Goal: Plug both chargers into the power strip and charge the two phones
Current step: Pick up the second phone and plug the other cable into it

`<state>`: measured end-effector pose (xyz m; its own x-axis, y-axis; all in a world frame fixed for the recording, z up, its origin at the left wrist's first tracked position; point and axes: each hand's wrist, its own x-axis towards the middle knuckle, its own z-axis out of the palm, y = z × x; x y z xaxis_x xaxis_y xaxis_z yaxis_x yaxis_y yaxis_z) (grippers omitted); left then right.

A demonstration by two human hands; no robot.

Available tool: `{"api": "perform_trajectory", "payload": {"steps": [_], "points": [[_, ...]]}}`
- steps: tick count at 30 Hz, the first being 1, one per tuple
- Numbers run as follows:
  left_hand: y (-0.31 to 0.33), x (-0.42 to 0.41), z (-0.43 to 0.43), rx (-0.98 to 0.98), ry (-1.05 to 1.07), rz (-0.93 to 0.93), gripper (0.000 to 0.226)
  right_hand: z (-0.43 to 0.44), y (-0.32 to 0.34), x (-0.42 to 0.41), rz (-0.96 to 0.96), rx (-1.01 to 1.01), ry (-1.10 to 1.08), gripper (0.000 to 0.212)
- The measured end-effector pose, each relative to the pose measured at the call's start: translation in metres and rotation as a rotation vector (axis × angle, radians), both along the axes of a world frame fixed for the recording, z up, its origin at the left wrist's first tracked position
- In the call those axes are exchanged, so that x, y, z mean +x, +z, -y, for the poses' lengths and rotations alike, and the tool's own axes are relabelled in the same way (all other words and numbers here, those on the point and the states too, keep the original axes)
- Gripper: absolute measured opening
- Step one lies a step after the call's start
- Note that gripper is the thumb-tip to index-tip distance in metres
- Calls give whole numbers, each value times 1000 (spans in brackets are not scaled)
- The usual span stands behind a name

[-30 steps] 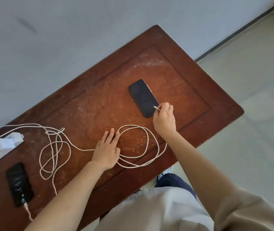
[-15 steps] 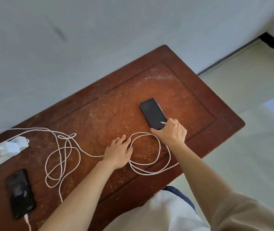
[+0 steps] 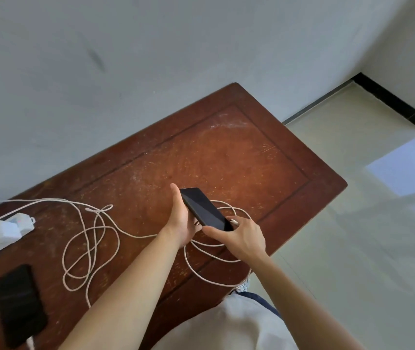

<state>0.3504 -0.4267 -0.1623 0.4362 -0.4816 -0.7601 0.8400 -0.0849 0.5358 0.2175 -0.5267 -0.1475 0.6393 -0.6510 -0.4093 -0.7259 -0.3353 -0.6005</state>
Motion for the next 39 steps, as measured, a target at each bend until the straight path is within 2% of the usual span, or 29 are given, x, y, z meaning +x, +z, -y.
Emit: {"api": "perform_trajectory", "payload": {"steps": [2, 5, 7, 12, 16, 18, 24, 27, 30, 39], "points": [[2, 1, 0, -81, 105, -81, 112, -7, 6, -2, 27, 16, 13, 56], [10, 3, -3, -201, 181, -185, 112, -13, 19, -6, 70, 55, 55, 73], [16, 6, -5, -242, 213, -171, 109, -14, 27, -10, 174, 159, 5, 79], [39, 28, -16, -509, 273, -178, 103, -20, 53, -16, 388, 491, -250, 43], [63, 41, -29, -804, 129, -170, 105, -24, 71, -23, 525, 655, -227, 35], [71, 43, -31, -877, 79, -150, 106, -28, 73, -25, 586, 745, -219, 36], [87, 41, -29, -768, 150, -88, 111, -40, 76, -26, 625, 992, -237, 32], [93, 37, -27, -708, 217, -113, 105, -46, 80, -27, 628, 858, -175, 35], [96, 31, -25, -701, 273, -139, 104, -50, 85, -28, 672, 737, -210, 33], [92, 17, -22, -763, 377, -216, 100, -50, 106, -28, 697, 736, -300, 19]]}}
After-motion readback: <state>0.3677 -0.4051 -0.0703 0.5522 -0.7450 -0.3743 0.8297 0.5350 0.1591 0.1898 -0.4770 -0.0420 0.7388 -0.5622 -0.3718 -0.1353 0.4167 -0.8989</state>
